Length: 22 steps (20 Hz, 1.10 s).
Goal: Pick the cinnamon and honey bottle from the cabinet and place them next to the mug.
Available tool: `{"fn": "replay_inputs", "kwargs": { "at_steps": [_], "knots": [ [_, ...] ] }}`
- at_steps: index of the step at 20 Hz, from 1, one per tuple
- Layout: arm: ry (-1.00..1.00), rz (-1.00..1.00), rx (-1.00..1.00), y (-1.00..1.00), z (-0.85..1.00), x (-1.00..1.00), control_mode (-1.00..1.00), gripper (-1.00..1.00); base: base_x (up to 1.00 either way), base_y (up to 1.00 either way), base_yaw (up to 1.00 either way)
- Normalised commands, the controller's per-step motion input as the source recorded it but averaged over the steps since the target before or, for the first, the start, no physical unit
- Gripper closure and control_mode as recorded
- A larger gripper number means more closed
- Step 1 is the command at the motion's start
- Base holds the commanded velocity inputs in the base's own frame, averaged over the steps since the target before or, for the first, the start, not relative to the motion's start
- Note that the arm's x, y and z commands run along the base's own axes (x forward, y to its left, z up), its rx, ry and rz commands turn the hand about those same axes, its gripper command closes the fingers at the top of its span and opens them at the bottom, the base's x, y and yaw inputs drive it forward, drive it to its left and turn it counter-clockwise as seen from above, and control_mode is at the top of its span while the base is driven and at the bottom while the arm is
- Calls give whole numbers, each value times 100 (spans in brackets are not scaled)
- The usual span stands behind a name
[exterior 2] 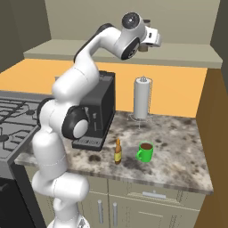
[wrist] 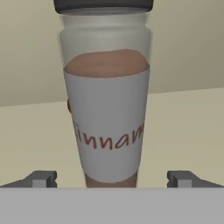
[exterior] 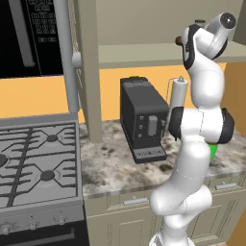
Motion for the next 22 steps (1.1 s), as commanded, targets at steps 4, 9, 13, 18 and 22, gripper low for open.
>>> {"fn": "replay_inputs", "kwargs": {
  "at_steps": [4, 9, 13, 18, 22],
  "knots": [
    [0, 0, 0, -1, 0, 11, -100, -100, 0, 0, 0],
    [0, 0, 0, 0, 0, 14, -100, -100, 0, 0, 0],
    [0, 0, 0, 0, 0, 17, -100, -100, 0, 0, 0],
    [0, 0, 0, 0, 0, 9, -100, -100, 0, 0, 0],
    [0, 0, 0, 0, 0, 0, -100, 100, 0, 0, 0]
  ]
}}
